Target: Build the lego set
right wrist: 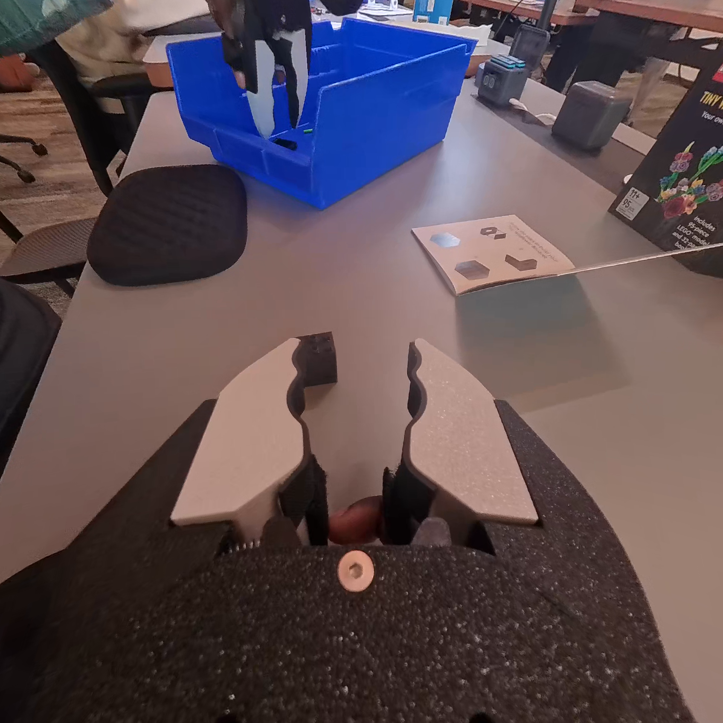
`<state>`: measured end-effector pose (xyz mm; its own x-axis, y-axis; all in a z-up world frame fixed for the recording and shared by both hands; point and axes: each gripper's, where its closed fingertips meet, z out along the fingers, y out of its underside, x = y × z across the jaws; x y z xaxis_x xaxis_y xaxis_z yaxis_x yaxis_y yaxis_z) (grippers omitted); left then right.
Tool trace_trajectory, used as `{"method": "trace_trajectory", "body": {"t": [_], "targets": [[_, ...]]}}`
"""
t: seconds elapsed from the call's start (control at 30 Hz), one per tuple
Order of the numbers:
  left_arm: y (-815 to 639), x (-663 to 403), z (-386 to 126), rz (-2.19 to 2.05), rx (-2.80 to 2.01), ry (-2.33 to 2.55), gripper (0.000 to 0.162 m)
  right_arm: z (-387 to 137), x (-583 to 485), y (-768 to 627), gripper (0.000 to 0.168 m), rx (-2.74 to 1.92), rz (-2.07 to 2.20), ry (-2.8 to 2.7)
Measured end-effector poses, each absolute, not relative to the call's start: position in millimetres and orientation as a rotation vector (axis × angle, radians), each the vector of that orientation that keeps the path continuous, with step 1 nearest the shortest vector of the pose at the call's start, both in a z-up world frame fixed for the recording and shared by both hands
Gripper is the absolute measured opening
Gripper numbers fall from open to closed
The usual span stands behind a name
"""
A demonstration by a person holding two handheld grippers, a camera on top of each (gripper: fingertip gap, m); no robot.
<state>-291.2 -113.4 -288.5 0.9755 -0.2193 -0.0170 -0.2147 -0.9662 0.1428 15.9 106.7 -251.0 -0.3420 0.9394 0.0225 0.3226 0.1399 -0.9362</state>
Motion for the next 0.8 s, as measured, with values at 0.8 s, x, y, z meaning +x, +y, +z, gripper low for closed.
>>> {"method": "trace_trajectory", "body": {"t": [0.8], "targets": [[-20, -109, -171, 0.527, 3.688, -1.247, 0.025, -160, -27, 23, 0.041, -0.867, 1.546, -1.811]]}}
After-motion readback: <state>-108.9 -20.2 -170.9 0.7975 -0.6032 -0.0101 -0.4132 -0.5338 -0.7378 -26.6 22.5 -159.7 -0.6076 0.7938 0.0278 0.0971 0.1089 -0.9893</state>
